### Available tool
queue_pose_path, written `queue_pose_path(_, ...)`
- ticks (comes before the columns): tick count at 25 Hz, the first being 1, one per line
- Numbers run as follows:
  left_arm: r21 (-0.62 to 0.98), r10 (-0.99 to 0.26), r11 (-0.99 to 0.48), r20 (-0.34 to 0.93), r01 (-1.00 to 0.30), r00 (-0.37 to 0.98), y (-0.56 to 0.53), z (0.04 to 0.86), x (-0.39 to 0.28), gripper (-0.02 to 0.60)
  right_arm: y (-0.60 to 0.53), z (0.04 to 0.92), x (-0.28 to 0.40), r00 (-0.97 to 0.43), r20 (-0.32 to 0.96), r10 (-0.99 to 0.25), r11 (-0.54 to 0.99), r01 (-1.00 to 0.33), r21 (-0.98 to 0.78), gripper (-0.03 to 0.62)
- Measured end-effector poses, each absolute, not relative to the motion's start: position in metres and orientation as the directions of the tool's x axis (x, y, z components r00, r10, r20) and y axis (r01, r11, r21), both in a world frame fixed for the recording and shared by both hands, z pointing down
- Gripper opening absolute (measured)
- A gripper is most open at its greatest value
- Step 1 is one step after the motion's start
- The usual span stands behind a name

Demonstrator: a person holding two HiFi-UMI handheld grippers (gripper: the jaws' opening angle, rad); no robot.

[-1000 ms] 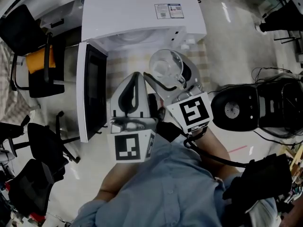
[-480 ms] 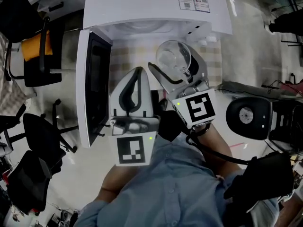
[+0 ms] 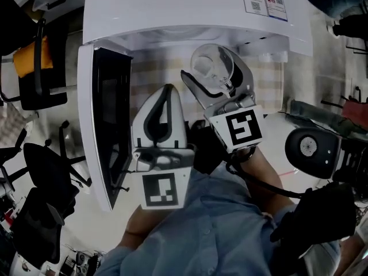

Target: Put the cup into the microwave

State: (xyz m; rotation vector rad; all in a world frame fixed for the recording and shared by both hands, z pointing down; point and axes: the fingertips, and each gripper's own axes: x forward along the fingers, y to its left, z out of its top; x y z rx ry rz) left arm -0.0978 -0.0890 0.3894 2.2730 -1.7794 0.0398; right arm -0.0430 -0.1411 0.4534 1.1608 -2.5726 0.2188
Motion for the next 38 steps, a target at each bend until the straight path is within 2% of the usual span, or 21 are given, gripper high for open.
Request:
queue_pose_path(22, 0.202, -0.947, -0.144, 0.255, -0.969, 0.194, -0.155, 0.423, -0.131, 0.006, -0.232, 0.506, -0.064, -0.589, 0.415, -0.694, 0.640, -0.768, -0.021, 0.370)
queue_pose_path(33, 0.192, -0.949, -0.129, 0.261, -0.973, 0.177, -0.169, 0.422, -0.136, 0.006, -0.259, 0.506, -0.074, -0.623, 0.389, -0.678, 0.663, -0.748, -0.043, 0.372)
queue_pose_path(38, 0.185, -0.952, -0.129, 0.254, -0.974, 0.174, -0.173, 0.418, -0.136, 0.006, -0.262, 0.509, -0.075, -0.623, 0.380, -0.684, 0.677, -0.736, 0.012, 0.374)
